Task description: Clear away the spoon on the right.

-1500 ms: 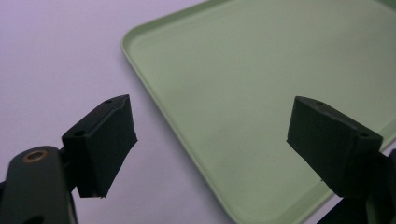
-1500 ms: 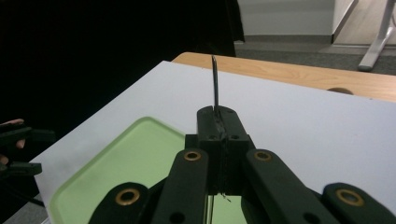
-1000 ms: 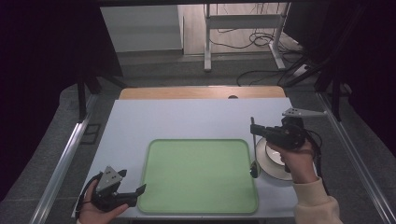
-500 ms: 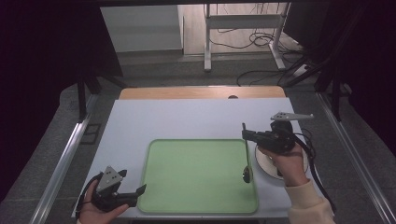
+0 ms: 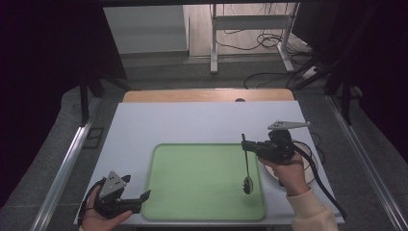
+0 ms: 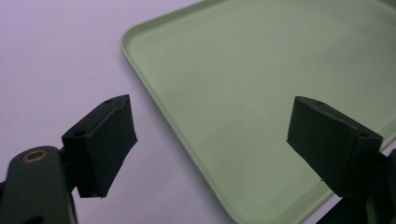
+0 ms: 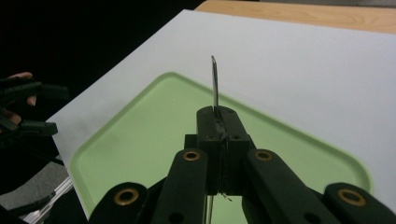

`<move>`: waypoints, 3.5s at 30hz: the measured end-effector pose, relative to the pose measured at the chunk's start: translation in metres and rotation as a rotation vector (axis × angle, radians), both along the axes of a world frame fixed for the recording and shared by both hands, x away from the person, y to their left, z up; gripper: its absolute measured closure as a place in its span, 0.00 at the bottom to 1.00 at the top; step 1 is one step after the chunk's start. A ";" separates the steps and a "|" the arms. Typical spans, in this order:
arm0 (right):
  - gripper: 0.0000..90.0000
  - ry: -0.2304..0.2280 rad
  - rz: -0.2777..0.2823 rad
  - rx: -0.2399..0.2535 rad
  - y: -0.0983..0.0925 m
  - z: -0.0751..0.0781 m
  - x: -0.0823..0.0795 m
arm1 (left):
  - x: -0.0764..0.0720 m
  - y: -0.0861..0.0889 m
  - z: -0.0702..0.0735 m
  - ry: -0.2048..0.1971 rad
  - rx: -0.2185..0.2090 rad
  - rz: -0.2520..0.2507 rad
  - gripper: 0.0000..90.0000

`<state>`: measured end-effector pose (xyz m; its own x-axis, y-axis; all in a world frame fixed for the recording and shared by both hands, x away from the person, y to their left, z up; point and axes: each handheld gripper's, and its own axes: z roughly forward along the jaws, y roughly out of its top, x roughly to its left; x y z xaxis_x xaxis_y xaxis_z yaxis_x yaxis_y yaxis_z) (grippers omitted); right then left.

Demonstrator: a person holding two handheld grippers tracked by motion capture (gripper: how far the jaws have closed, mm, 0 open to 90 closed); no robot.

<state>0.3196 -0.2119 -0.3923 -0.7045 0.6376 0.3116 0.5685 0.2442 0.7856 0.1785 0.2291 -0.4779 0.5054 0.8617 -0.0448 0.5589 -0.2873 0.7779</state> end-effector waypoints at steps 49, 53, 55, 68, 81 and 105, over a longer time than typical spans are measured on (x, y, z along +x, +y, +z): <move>0.81 0.121 0.000 -0.382 0.032 -0.080 0.017 | 0.000 -0.001 -0.001 0.003 0.009 -0.010 0.16; 0.69 0.096 -0.003 -0.444 0.034 -0.082 0.017 | 0.001 -0.001 -0.001 0.004 0.009 -0.010 0.16; 0.58 0.093 -0.016 -0.454 0.034 -0.082 0.017 | 0.000 -0.001 -0.001 0.004 0.009 -0.011 0.16; 0.25 -0.036 -0.030 -0.425 0.036 -0.072 0.016 | 0.000 -0.001 -0.001 0.003 0.010 -0.014 0.16; 0.21 -0.063 -0.031 -0.374 0.034 -0.067 0.014 | 0.000 -0.001 -0.001 0.001 0.008 -0.013 0.16; 0.23 -0.175 0.042 -0.136 0.007 -0.019 -0.001 | 0.004 -0.001 0.003 -0.012 -0.002 -0.003 0.16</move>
<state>0.3188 -0.2050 -0.4116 -0.7669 0.6346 0.0955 0.4133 0.3747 0.8299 0.1828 0.2283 -0.4752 0.5083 0.8602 -0.0407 0.5489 -0.2872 0.7850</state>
